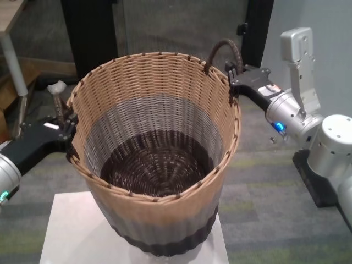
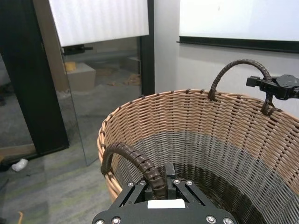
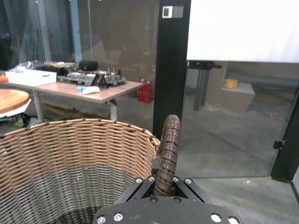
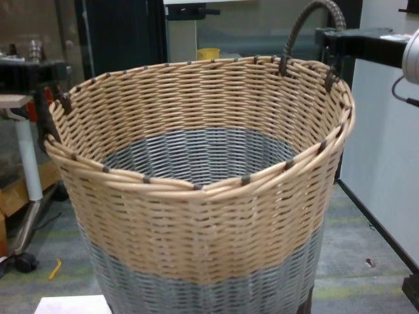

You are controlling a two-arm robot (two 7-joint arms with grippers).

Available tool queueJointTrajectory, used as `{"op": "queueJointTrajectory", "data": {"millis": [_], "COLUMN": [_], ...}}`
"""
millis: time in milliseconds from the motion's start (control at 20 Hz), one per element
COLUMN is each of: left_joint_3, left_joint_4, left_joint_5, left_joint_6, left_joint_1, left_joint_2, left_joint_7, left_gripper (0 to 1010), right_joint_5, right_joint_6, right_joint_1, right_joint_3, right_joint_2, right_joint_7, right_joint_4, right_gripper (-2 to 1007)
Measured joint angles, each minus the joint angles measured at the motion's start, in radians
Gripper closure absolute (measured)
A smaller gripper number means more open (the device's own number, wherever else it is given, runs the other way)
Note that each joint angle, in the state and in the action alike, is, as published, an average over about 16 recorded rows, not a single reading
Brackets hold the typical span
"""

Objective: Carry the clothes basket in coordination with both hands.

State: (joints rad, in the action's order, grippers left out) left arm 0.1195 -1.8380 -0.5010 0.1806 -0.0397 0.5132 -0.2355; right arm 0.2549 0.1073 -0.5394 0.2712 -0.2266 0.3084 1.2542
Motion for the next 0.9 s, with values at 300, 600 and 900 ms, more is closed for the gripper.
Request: {"op": "queueJointTrajectory", "data": {"millis": [300, 600, 900], "left_joint_3": [0.003, 0.009, 0.021], "left_joint_4": [0.032, 0.066, 0.092], "left_joint_5": [0.005, 0.011, 0.040], "left_joint_6": [-0.004, -0.002, 0.012], "left_joint_1": [-0.004, -0.010, -0.019], "left_joint_2": [-0.004, -0.012, -0.020], "left_joint_7": [-0.015, -0.020, -0.003], "left_gripper": [835, 835, 835], "right_joint_5": [-0.002, -0.005, -0.010], "right_joint_6": [-0.003, -0.004, -0.008], "right_joint_1": [-0.004, -0.005, 0.000], "right_joint_3": [0.014, 0.033, 0.050], "right_joint_2": [0.008, 0.019, 0.030], "right_joint_7": [0.007, 0.015, 0.015], "right_joint_4": [-0.025, -0.052, -0.077], "right_gripper": [959, 959, 960]}}
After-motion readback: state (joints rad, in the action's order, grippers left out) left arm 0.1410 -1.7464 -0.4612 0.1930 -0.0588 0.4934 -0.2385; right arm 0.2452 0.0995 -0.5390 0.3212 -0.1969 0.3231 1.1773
